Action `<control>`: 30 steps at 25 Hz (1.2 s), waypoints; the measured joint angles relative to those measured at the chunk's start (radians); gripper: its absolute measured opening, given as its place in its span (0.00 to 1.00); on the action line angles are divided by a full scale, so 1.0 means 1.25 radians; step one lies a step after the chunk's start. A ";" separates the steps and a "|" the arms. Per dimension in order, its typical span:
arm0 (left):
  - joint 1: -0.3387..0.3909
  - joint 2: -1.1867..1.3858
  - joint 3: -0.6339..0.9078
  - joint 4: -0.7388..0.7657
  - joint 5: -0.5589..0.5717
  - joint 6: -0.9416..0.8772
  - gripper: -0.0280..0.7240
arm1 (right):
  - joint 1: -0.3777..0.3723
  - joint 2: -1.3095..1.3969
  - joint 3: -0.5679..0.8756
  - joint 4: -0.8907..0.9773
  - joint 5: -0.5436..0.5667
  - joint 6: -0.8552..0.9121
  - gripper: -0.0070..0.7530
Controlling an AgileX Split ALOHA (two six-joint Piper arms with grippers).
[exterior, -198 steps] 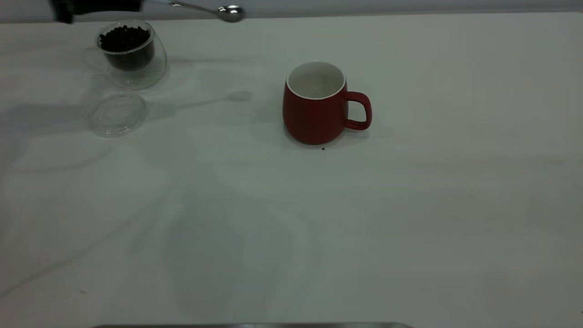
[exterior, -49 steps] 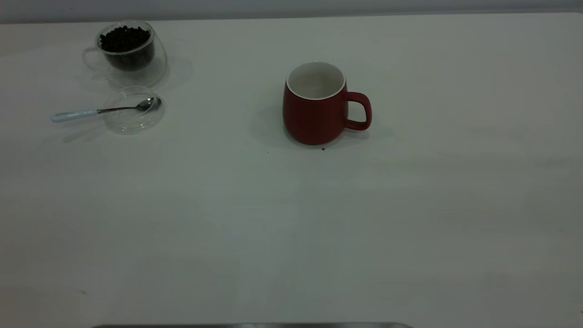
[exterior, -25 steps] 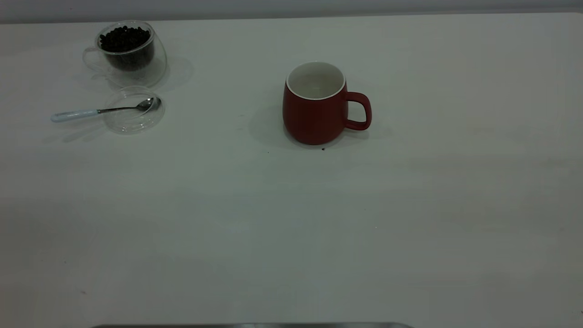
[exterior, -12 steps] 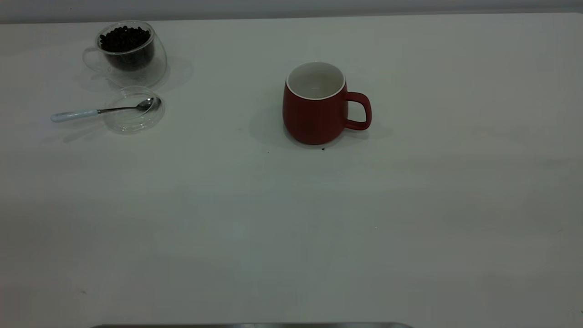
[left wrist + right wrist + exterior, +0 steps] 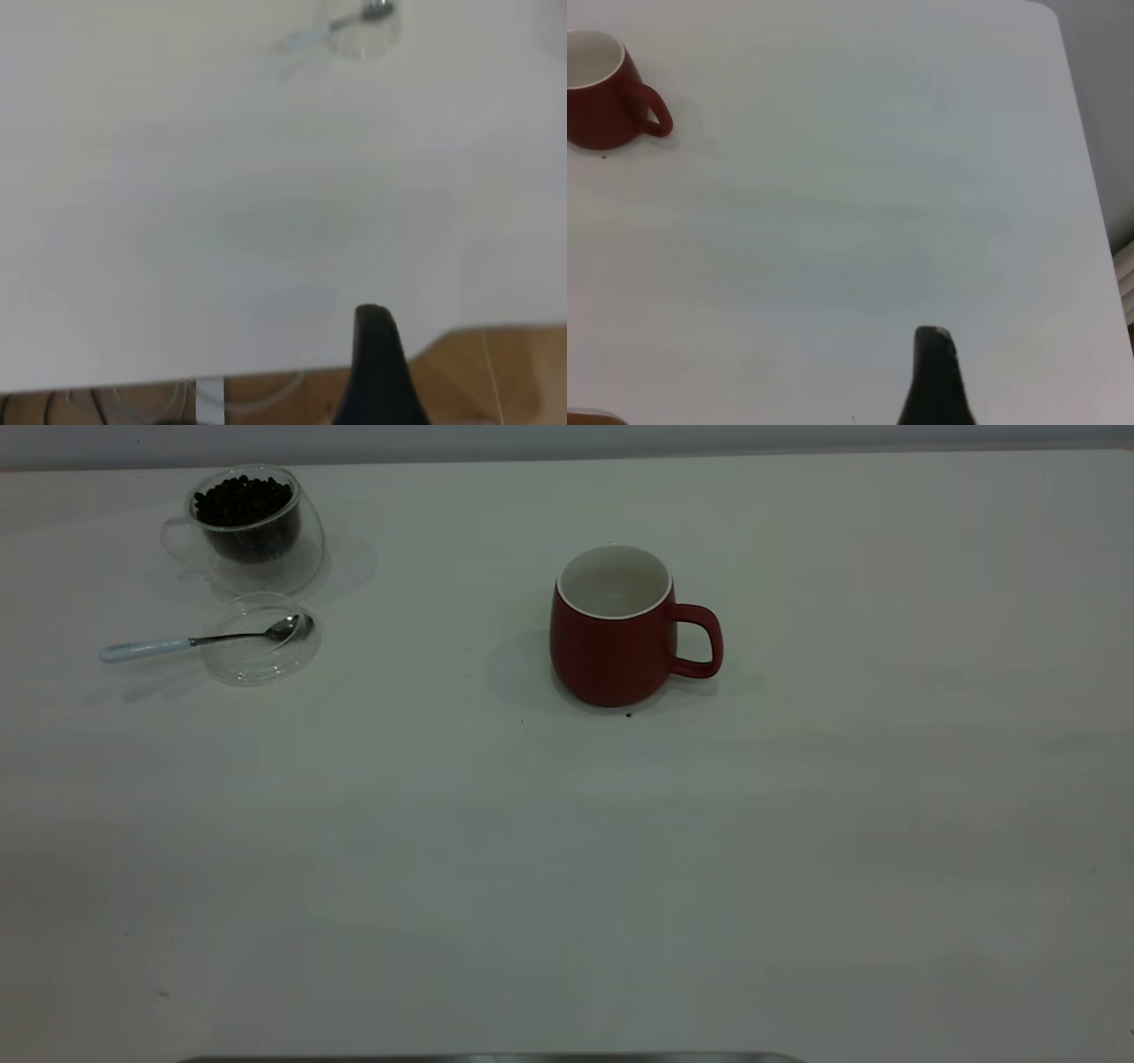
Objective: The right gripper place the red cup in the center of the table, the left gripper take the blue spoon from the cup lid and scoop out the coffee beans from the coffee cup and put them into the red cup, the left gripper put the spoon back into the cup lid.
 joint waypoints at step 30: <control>0.043 -0.034 0.000 -0.013 0.001 0.006 0.83 | 0.000 0.000 0.000 0.000 0.000 0.000 0.79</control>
